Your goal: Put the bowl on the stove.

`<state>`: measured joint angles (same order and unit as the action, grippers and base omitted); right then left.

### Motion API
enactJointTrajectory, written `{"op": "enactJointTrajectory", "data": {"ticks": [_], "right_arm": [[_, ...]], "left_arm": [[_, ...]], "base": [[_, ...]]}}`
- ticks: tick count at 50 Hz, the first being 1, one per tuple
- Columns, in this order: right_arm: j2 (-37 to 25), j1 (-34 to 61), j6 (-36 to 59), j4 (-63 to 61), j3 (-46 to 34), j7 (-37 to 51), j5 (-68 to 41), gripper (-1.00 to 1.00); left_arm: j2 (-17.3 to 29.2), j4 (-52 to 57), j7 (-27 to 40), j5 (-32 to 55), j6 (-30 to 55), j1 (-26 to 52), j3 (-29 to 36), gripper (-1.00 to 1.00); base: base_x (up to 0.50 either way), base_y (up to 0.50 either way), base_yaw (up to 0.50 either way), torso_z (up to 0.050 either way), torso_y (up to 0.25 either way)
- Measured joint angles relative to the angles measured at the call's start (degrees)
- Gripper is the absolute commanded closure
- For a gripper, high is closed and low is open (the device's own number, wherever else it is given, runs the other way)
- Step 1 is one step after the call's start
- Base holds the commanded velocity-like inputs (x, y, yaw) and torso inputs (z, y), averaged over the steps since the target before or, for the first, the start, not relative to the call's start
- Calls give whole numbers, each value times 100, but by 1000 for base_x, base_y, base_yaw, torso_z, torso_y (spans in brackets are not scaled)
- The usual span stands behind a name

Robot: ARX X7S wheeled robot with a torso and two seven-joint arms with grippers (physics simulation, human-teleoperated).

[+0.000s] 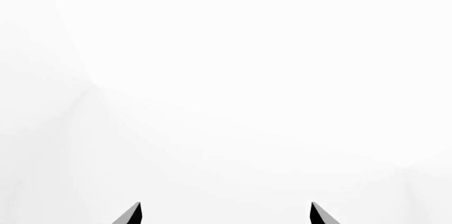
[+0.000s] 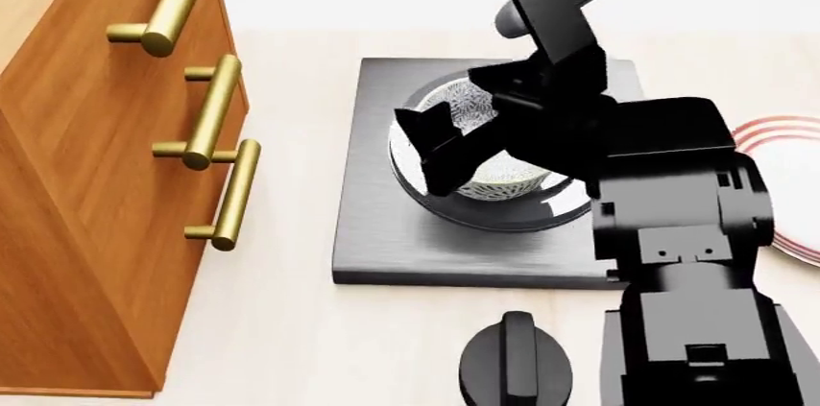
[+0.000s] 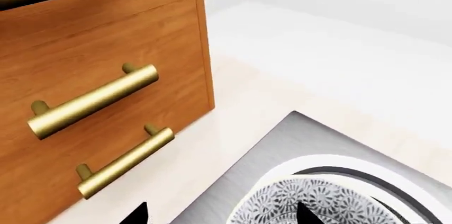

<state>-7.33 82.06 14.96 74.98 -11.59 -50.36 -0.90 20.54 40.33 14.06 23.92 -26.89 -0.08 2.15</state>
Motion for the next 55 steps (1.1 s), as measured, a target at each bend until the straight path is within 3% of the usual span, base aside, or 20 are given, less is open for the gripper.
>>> {"op": "enactJointTrajectory", "data": {"ticks": [8, 24, 37, 55], "right_arm": [[-234, -211, -510, -168, 447, 174, -182, -100], [-735, -2678, 727, -4155, 1750, 508, -1314, -100], [-546, -4063, 657, -5928, 2862, 492, -2352, -100], [-122, -4985, 464, -7321, 4053, 444, -3813, -100]], "left_arm": [[14, 7, 15, 4, -5, 0, -1, -100], [38, 43, 39, -7, -9, -8, 18, -100], [64, 54, 59, 8, -10, -3, 23, -100], [109, 86, 119, 58, 10, 10, -3, -100]], "base": [[0, 0, 0, 0, 0], [0, 0, 0, 0, 0], [0, 0, 0, 0, 0], [0, 0, 0, 0, 0]]}}
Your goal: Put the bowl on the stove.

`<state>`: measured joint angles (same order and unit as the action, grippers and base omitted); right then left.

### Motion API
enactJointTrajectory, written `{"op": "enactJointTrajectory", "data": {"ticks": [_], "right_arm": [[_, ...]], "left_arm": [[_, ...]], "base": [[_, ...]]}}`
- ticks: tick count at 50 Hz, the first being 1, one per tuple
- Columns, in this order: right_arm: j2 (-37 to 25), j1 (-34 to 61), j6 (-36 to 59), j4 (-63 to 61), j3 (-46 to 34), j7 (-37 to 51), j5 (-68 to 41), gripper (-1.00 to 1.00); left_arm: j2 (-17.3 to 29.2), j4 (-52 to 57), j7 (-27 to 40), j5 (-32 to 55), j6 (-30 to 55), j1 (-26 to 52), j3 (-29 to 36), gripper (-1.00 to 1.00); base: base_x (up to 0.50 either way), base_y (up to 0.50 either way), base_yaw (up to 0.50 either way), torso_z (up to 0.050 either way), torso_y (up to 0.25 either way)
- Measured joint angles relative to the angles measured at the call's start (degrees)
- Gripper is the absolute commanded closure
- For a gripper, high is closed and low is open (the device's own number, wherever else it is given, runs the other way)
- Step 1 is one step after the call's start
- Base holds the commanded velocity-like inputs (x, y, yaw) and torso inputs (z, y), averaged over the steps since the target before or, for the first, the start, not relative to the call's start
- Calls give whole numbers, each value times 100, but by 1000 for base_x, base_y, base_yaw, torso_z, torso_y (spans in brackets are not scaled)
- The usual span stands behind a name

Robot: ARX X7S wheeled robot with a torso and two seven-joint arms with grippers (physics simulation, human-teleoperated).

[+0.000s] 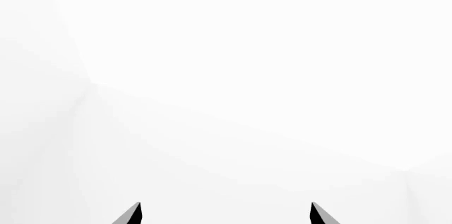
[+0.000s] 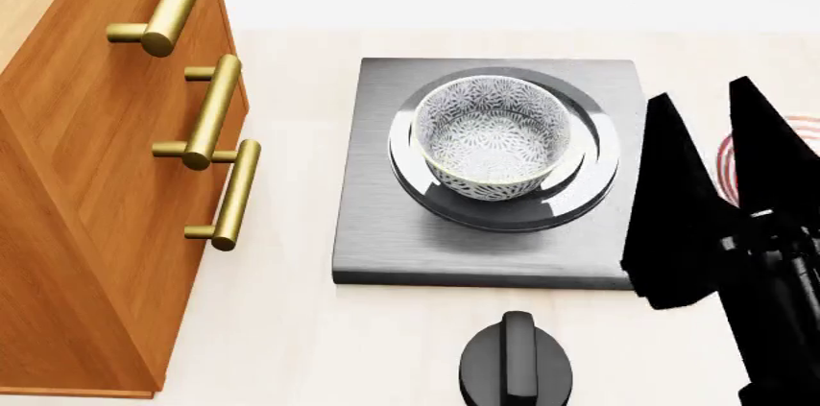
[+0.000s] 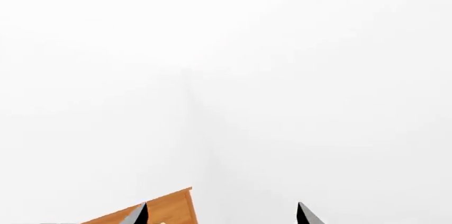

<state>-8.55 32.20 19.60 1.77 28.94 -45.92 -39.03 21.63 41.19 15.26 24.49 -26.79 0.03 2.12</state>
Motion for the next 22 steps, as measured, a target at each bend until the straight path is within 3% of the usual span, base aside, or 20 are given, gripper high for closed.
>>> {"op": "enactJointTrajectory", "data": {"ticks": [22], "right_arm": [[415, -387, -499, -846, 991, -331, -1644, -100]], "left_arm": [[37, -9, 22, 32, -27, -11, 10, -100]], "base": [[0, 0, 0, 0, 0]]}}
